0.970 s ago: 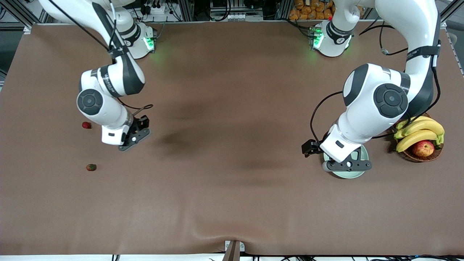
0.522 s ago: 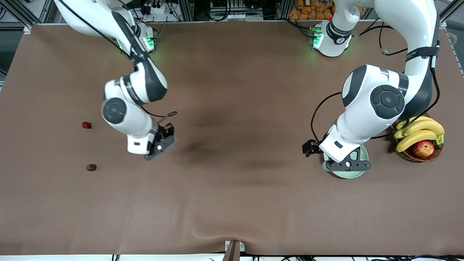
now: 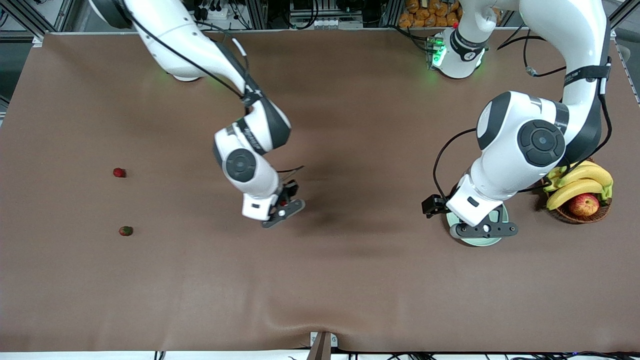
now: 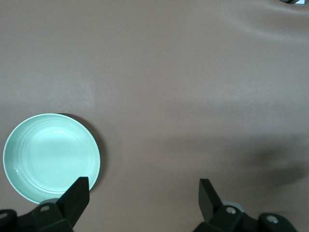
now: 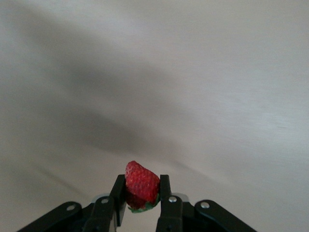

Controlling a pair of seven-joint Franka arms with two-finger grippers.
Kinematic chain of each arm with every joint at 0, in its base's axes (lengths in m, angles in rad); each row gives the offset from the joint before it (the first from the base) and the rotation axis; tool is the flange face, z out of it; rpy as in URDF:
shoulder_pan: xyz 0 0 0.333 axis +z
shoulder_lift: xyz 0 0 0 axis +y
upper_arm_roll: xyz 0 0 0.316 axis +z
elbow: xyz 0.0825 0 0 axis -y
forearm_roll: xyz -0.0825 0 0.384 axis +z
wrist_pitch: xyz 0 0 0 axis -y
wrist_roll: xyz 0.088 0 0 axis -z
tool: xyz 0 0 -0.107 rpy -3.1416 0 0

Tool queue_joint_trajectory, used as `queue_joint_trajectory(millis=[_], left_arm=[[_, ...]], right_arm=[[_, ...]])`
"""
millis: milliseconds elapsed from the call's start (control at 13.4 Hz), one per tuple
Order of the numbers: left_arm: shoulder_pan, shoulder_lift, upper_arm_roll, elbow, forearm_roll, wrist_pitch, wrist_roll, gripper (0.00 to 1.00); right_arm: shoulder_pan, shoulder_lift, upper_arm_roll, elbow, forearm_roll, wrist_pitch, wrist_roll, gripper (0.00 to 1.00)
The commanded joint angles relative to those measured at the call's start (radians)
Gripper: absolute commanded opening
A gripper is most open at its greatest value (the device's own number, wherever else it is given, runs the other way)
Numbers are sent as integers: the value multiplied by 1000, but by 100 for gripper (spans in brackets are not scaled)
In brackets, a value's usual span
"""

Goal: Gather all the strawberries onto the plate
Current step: 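Carry the strawberry with the right gripper toward the left gripper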

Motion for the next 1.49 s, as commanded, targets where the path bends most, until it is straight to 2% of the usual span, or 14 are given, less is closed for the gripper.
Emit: queue_joint_trajectory(millis=[0,224,373,672,746,821,896,1045,1194,1418], left_arm=[[6,-35,-3,-54,25,4,-20,100],[1,-53,-3,-100,24,-1,-60,100],[-14,-53,-5,-117,25,-1,-158,100],[-14,-26,-9,-135,10,14,-191,100],[-19,-18,-9,-137,10,36,-198,100],[-21,-6,-11,-135,10,59,-212,100],[-28,11,-19,-135,10,77,-229,100],[-48,37,-22,-135,10,103,-293,100],[-86,62,-26,-135,10,143,-448,100],[-138,88,-25,-133,13,162,-565,100]], right_arm=[[68,73,-9,106,40,-17,115,0],[139,97,8,111,41,28,265,0],[189,134,8,113,40,64,352,0],[228,170,8,139,38,112,393,0],[232,183,8,152,38,112,393,12],[232,188,8,156,38,115,393,50],[232,185,6,153,29,115,387,100],[219,162,6,149,34,114,380,100],[174,99,6,116,32,101,372,100],[50,-81,8,-78,32,103,233,100]])
